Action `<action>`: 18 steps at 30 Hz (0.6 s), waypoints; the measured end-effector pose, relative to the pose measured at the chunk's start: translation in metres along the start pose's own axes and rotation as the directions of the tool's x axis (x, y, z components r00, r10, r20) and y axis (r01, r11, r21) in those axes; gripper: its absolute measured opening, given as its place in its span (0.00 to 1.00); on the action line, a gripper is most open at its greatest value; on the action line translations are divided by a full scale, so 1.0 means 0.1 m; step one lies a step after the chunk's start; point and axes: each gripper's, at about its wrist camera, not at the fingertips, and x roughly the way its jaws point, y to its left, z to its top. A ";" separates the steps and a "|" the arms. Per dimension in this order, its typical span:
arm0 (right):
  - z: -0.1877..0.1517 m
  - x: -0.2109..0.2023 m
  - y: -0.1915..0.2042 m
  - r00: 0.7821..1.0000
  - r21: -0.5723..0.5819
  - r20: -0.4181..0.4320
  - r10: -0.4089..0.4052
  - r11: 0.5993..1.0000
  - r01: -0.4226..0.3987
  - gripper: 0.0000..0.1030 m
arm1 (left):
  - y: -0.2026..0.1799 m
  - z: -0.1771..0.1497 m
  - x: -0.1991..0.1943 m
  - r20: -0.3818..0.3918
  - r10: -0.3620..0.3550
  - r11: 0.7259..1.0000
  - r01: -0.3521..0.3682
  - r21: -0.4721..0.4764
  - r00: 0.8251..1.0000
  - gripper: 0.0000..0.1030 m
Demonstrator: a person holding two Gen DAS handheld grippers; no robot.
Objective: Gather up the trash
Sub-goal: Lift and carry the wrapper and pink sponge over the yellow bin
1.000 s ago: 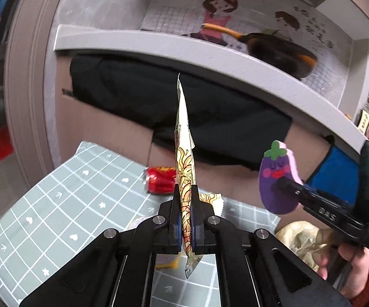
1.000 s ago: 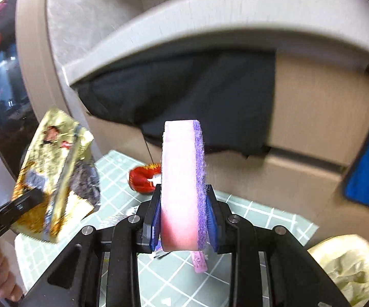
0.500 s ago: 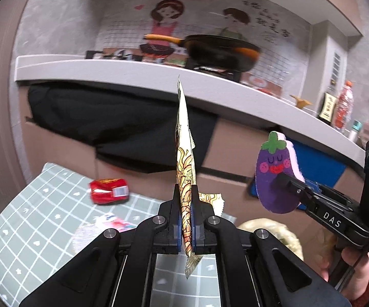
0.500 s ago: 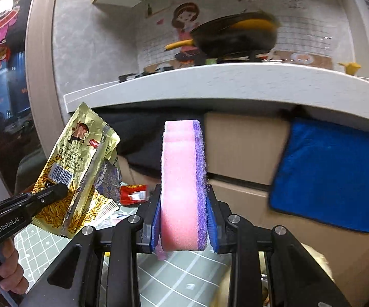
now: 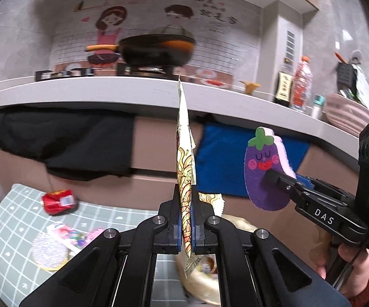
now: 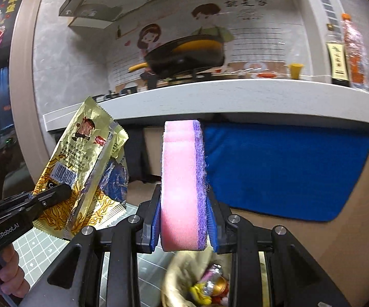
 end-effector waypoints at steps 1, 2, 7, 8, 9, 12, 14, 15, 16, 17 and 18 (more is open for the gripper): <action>-0.02 -0.04 -0.07 1.000 0.006 0.001 -0.010 1.000 0.010 0.27 | -0.04 -0.01 0.03 -0.005 -0.009 1.000 0.009 0.001 1.000 0.04; -0.04 -0.07 -0.13 1.000 0.012 0.002 -0.019 1.000 0.019 0.27 | -0.09 -0.02 0.06 -0.014 -0.022 1.000 0.022 0.000 1.000 0.04; -0.13 -0.16 -0.35 0.999 0.032 -0.004 -0.053 0.998 0.053 0.27 | -0.33 -0.13 0.26 -0.051 -0.079 0.997 0.079 0.005 0.996 0.04; -0.15 -0.16 -0.38 0.998 0.033 -0.007 -0.058 0.998 0.059 0.27 | -0.37 -0.14 0.30 -0.055 -0.088 0.996 0.088 0.006 0.995 0.04; -0.19 -0.16 -0.41 0.998 0.034 -0.011 -0.064 0.997 0.064 0.27 | -0.41 -0.16 0.34 -0.060 -0.099 0.995 0.099 0.005 0.993 0.04; -0.28 -0.13 -0.50 0.997 0.034 -0.031 -0.077 0.996 0.078 0.27 | -0.47 -0.23 0.47 -0.086 -0.120 0.993 0.120 -0.002 0.989 0.04; -0.34 -0.10 -0.55 0.995 0.041 -0.046 -0.084 0.995 0.086 0.27 | -0.51 -0.29 0.57 -0.112 -0.127 0.992 0.127 -0.006 0.986 0.04; -0.36 -0.07 -0.58 0.995 0.046 -0.052 -0.085 0.995 0.087 0.27 | -0.53 -0.32 0.63 -0.127 -0.131 0.991 0.131 -0.010 0.983 0.04; -0.39 -0.05 -0.62 0.994 0.053 -0.060 -0.086 0.995 0.089 0.27 | -0.52 -0.35 0.67 -0.138 -0.132 0.991 0.131 -0.012 0.982 0.04; -0.42 -0.03 -0.65 0.994 0.058 -0.065 -0.087 0.994 0.091 0.27 | -0.53 -0.38 0.72 -0.149 -0.131 0.991 0.131 -0.013 0.980 0.04; -0.45 -0.01 -0.68 0.994 0.064 -0.072 -0.088 0.994 0.093 0.27 | -0.54 -0.40 0.77 -0.161 -0.129 0.992 0.128 -0.015 0.978 0.04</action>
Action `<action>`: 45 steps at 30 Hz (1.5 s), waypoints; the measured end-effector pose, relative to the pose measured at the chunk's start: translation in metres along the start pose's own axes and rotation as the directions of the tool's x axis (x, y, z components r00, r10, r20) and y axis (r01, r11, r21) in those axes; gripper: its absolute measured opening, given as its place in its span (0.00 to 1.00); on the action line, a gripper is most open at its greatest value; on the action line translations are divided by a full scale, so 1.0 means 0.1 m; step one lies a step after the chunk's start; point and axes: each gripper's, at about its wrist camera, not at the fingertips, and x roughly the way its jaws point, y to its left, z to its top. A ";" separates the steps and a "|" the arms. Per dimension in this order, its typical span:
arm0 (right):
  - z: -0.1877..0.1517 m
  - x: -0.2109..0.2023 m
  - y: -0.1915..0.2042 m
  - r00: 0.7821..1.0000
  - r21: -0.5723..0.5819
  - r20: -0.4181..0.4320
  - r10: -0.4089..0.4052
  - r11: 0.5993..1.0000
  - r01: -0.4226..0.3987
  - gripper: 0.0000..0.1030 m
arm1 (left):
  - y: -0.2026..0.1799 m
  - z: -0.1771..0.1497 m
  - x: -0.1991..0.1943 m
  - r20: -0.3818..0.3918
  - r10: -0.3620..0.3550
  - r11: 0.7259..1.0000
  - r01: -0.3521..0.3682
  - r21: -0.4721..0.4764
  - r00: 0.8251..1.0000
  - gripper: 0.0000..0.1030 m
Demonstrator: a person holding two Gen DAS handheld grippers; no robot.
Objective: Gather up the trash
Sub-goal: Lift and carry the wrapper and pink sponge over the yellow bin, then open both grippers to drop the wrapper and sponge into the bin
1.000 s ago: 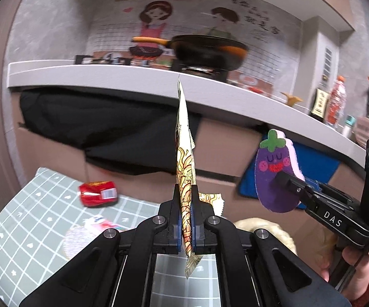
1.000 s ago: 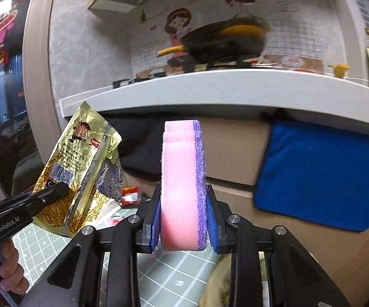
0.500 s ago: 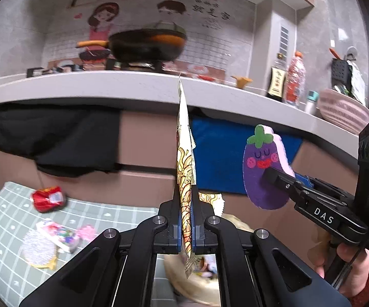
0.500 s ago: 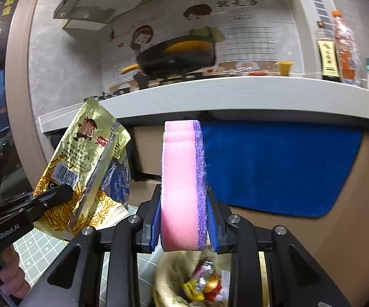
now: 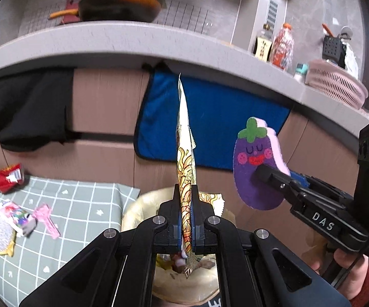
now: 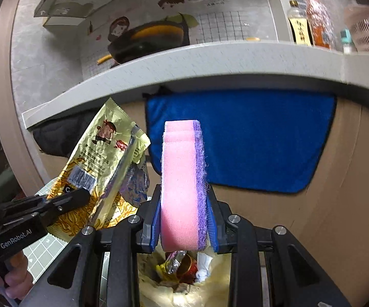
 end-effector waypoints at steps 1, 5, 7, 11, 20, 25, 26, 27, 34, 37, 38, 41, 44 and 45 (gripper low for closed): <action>-0.03 0.03 -0.03 1.000 0.006 -0.007 0.000 1.000 0.001 0.27 | 0.00 -0.02 0.05 -0.010 0.002 1.000 -0.002 -0.003 1.000 0.04; -0.10 0.13 -0.09 0.999 0.019 -0.032 0.006 1.000 -0.005 0.27 | 0.04 -0.09 0.22 -0.051 0.008 1.000 -0.008 -0.018 0.999 0.04; -0.13 0.17 -0.11 0.999 0.025 -0.041 0.009 1.000 -0.008 0.27 | 0.07 -0.13 0.29 -0.066 0.009 1.000 -0.010 -0.023 0.998 0.04; -0.20 0.26 -0.15 0.998 0.035 -0.063 0.013 0.999 -0.011 0.27 | 0.13 -0.18 0.42 -0.092 0.007 0.999 -0.010 -0.036 0.996 0.04; -0.36 0.43 -0.23 0.993 0.058 -0.117 0.017 0.998 -0.010 0.27 | 0.20 -0.29 0.65 -0.156 -0.009 0.998 0.000 -0.059 0.988 0.04; -0.43 0.56 -0.25 0.988 0.077 -0.154 0.023 0.997 -0.011 0.28 | 0.31 -0.39 0.77 -0.207 -0.025 0.995 0.005 -0.097 0.978 0.04; -0.46 0.59 -0.25 0.986 0.081 -0.163 0.026 0.997 -0.013 0.28 | 0.33 -0.41 0.79 -0.215 -0.028 0.995 0.006 -0.103 0.976 0.04; -0.48 0.62 -0.25 0.985 0.084 -0.173 0.029 0.996 -0.015 0.28 | 0.34 -0.44 0.80 -0.224 -0.031 0.994 0.007 -0.108 0.974 0.04; -0.60 0.81 -0.22 0.974 0.092 -0.224 0.029 0.996 -0.009 0.28 | 0.39 -0.56 0.87 -0.270 -0.063 0.992 0.030 -0.124 0.961 0.06; -0.64 0.87 -0.21 0.969 0.098 -0.246 0.027 0.995 -0.003 0.29 | 0.42 -0.57 0.88 -0.276 -0.095 0.988 0.057 -0.142 0.957 0.17; -0.66 0.89 -0.21 0.967 0.098 -0.254 0.022 0.995 0.003 0.29 | 0.43 -0.57 0.87 -0.271 -0.102 0.987 0.062 -0.151 0.957 0.29; -0.67 0.91 -0.17 0.963 0.081 -0.269 -0.001 0.996 0.024 0.30 | 0.50 -0.53 0.80 -0.239 -0.115 0.980 0.071 -0.185 0.964 0.38; -0.65 0.87 -0.12 0.964 0.062 -0.264 -0.021 0.997 0.039 0.32 | 0.56 -0.46 0.69 -0.210 -0.103 0.978 0.061 -0.200 0.972 0.40; -0.63 0.85 -0.11 0.966 0.061 -0.259 -0.024 0.997 0.041 0.32 | 0.57 -0.44 0.66 -0.202 -0.099 0.978 0.058 -0.202 0.974 0.40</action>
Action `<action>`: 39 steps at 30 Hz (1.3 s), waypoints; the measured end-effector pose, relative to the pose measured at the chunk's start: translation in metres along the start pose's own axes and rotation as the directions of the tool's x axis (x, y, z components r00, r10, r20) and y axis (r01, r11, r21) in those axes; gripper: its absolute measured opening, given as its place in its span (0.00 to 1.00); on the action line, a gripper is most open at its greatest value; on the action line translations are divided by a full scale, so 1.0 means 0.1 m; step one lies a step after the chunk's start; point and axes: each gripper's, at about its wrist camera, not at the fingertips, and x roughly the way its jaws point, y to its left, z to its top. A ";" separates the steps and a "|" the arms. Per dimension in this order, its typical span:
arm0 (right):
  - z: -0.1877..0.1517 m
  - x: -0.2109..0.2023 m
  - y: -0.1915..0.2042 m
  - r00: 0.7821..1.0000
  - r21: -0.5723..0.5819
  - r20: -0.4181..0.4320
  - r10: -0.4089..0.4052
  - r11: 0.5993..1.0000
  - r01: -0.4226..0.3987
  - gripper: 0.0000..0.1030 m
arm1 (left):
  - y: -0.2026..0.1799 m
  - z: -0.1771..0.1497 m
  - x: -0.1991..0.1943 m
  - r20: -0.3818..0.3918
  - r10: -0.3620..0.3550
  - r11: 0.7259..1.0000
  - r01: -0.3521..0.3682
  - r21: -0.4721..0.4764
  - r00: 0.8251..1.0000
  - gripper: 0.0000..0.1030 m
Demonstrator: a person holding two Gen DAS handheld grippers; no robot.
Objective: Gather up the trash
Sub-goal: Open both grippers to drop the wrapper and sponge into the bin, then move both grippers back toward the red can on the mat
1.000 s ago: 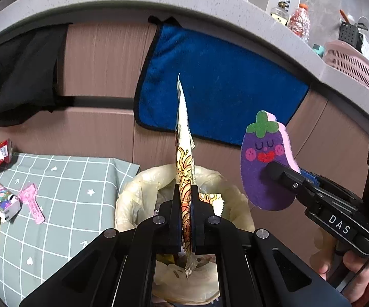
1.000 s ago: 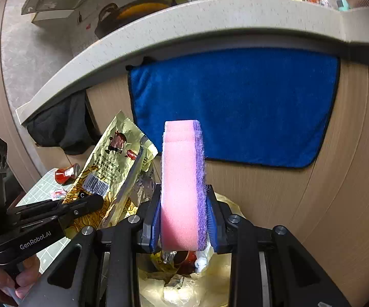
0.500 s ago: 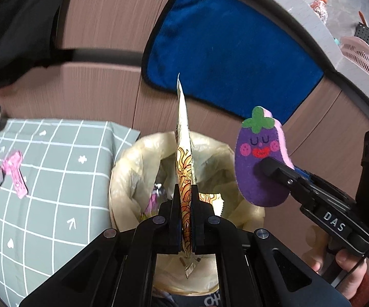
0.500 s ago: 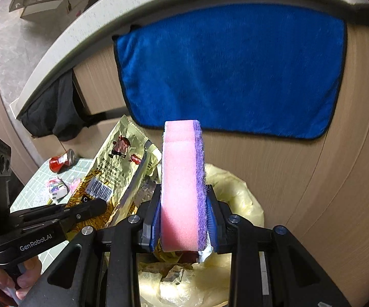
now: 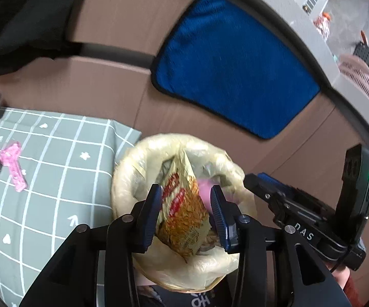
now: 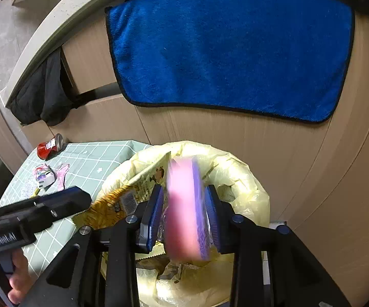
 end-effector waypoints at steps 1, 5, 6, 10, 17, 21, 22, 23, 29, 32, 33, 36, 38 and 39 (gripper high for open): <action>0.01 -0.03 0.01 1.000 0.000 0.005 -0.003 1.000 0.003 0.34 | 0.00 0.02 -0.06 0.012 0.000 1.000 0.000 -0.002 1.000 0.40; 0.10 -0.24 0.10 0.999 -0.010 0.046 -0.019 1.000 0.019 0.34 | -0.05 0.11 -0.34 0.065 -0.004 1.000 0.003 0.026 0.998 0.40; 0.13 -0.30 0.13 0.998 -0.012 0.059 -0.019 1.000 0.019 0.34 | -0.07 0.13 -0.40 0.078 -0.006 1.000 0.003 0.030 0.997 0.40; 0.28 -0.62 0.35 0.992 -0.043 0.127 -0.014 0.999 0.020 0.34 | -0.10 0.20 -0.80 0.151 -0.014 0.999 0.008 0.039 0.988 0.40; 0.50 -1.10 0.82 0.972 -0.083 0.232 0.023 0.997 -0.004 0.34 | 0.20 0.34 -1.74 0.318 0.046 0.997 -0.062 0.041 0.947 0.40; 0.60 -1.27 1.17 0.961 -0.124 0.270 0.056 0.992 -0.022 0.34 | 0.53 0.39 -2.29 0.404 0.096 0.994 -0.107 0.004 0.910 0.40; 0.62 -1.28 1.28 0.959 -0.137 0.274 0.070 0.990 -0.033 0.34 | 0.64 0.39 -2.43 0.422 0.113 0.993 -0.119 -0.013 0.899 0.41; 0.65 -1.28 1.38 0.958 -0.149 0.275 0.085 0.988 -0.045 0.34 | 0.73 0.38 -2.53 0.434 0.128 0.991 -0.129 -0.027 0.892 0.41; 0.67 -1.14 1.97 0.954 -0.225 0.255 0.156 0.969 -0.099 0.34 | 1.44 0.26 -2.92 0.464 0.254 0.967 -0.215 -0.135 0.849 0.42; 0.66 -0.94 2.23 0.958 -0.256 0.218 0.188 0.958 -0.129 0.35 | 1.79 0.20 -2.90 0.437 0.295 0.954 -0.235 -0.188 0.849 0.42; 0.65 -0.85 2.31 0.959 -0.264 0.202 0.197 0.954 -0.141 0.35 | 1.93 0.18 -2.87 0.423 0.306 0.949 -0.238 -0.206 0.853 0.43; 0.62 -0.60 2.50 0.961 -0.281 0.160 0.223 0.944 -0.172 0.34 | 2.22 0.15 -2.69 0.380 0.312 0.944 -0.240 -0.227 0.871 0.44; 0.61 -0.42 2.59 0.962 -0.290 0.129 0.242 0.937 -0.197 0.35 | 2.42 0.16 -2.50 0.340 0.308 0.942 -0.237 -0.237 0.888 0.44; 0.60 -0.31 2.64 0.961 -0.295 0.110 0.253 0.932 -0.212 0.35 | 2.51 0.16 -2.42 0.323 0.303 0.943 -0.232 -0.240 0.897 0.44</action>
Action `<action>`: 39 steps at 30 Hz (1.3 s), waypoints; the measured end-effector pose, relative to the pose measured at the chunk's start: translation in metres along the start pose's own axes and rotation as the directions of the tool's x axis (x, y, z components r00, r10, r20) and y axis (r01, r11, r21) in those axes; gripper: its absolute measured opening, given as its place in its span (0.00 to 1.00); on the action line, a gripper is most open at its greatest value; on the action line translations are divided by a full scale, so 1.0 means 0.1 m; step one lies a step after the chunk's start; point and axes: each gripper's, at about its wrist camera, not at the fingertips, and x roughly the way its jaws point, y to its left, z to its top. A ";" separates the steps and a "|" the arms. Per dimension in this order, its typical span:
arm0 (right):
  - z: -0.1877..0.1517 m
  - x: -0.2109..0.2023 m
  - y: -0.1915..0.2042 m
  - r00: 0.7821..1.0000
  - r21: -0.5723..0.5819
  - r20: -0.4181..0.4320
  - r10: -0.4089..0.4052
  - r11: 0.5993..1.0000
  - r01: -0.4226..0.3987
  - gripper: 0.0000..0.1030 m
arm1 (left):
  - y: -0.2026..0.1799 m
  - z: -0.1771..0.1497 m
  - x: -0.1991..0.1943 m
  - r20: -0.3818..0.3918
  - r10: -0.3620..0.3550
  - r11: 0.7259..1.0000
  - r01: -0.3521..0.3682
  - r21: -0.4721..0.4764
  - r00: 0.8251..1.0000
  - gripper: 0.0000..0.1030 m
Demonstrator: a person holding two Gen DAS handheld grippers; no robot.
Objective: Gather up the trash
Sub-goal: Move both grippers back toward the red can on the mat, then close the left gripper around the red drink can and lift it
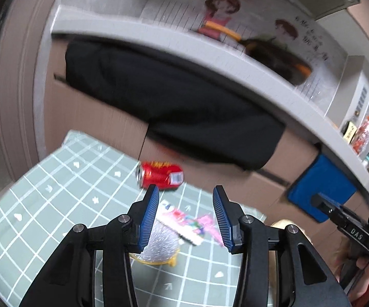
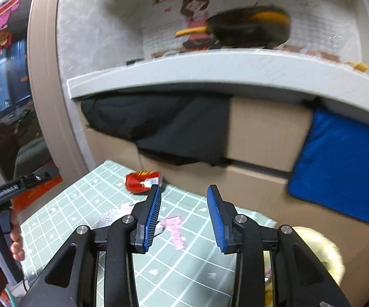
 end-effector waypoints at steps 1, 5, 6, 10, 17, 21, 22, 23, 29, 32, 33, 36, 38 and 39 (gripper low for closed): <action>-0.02 0.11 0.02 1.000 -0.003 -0.016 0.010 1.000 -0.010 0.35 | 0.08 -0.01 0.14 -0.027 -0.005 1.000 0.005 -0.008 1.000 0.44; -0.12 0.50 -0.03 0.997 0.010 -0.079 0.024 1.000 -0.023 0.35 | 0.33 -0.06 0.72 -0.104 0.002 0.997 -0.010 -0.074 0.995 0.44; -0.16 0.60 -0.06 0.995 0.022 -0.095 0.026 0.999 -0.024 0.35 | 0.36 -0.07 0.84 -0.112 0.011 0.996 -0.021 -0.091 0.994 0.44; -0.31 0.86 -0.24 0.989 0.058 -0.144 0.030 0.998 -0.022 0.35 | 0.46 0.02 1.32 -0.105 0.063 0.985 -0.079 -0.155 0.992 0.44; -0.47 1.14 -0.48 0.981 0.075 -0.196 0.016 0.997 -0.002 0.35 | 0.63 0.35 2.11 -0.113 0.146 0.964 -0.167 -0.205 0.983 0.44; -0.54 1.22 -0.58 0.976 0.083 -0.217 0.031 0.996 -0.013 0.35 | 0.71 0.47 2.45 -0.173 0.153 0.972 -0.180 -0.150 0.973 0.44; -0.56 1.24 -0.59 0.974 0.078 -0.223 0.032 0.997 -0.015 0.35 | 0.74 0.48 2.53 -0.196 0.142 0.975 -0.171 -0.139 0.970 0.44; -0.57 1.25 -0.60 0.973 0.071 -0.229 0.034 0.997 -0.018 0.35 | 0.77 0.49 2.61 -0.224 0.117 0.980 -0.149 -0.132 0.968 0.44; -0.61 1.29 -0.60 0.965 0.047 -0.255 0.067 0.997 -0.057 0.35 | 0.83 0.38 2.71 -0.377 -0.053 0.995 0.017 -0.098 0.925 0.44; -0.61 1.27 -0.58 0.963 0.040 -0.257 0.078 0.997 -0.070 0.35 | 0.75 0.27 2.51 -0.393 -0.085 0.996 0.070 -0.053 0.916 0.45; -0.62 1.26 -0.58 0.963 0.037 -0.257 0.080 0.997 -0.073 0.35 | 0.72 0.25 2.47 -0.397 -0.089 0.996 0.076 -0.048 0.914 0.45; -0.64 1.22 -0.56 0.961 0.036 -0.261 0.091 0.996 -0.084 0.35 | 0.63 0.10 2.33 -0.446 -0.147 0.989 0.131 -0.067 0.883 0.45; -0.65 1.18 -0.56 0.961 0.036 -0.258 0.098 0.995 -0.092 0.35 | 0.54 0.00 2.29 -0.478 -0.179 0.984 0.169 -0.064 0.860 0.48; -0.66 1.17 -0.55 0.961 0.034 -0.257 0.101 0.995 -0.096 0.35 | 0.46 -0.04 2.23 -0.485 -0.180 0.983 0.177 -0.052 0.856 0.51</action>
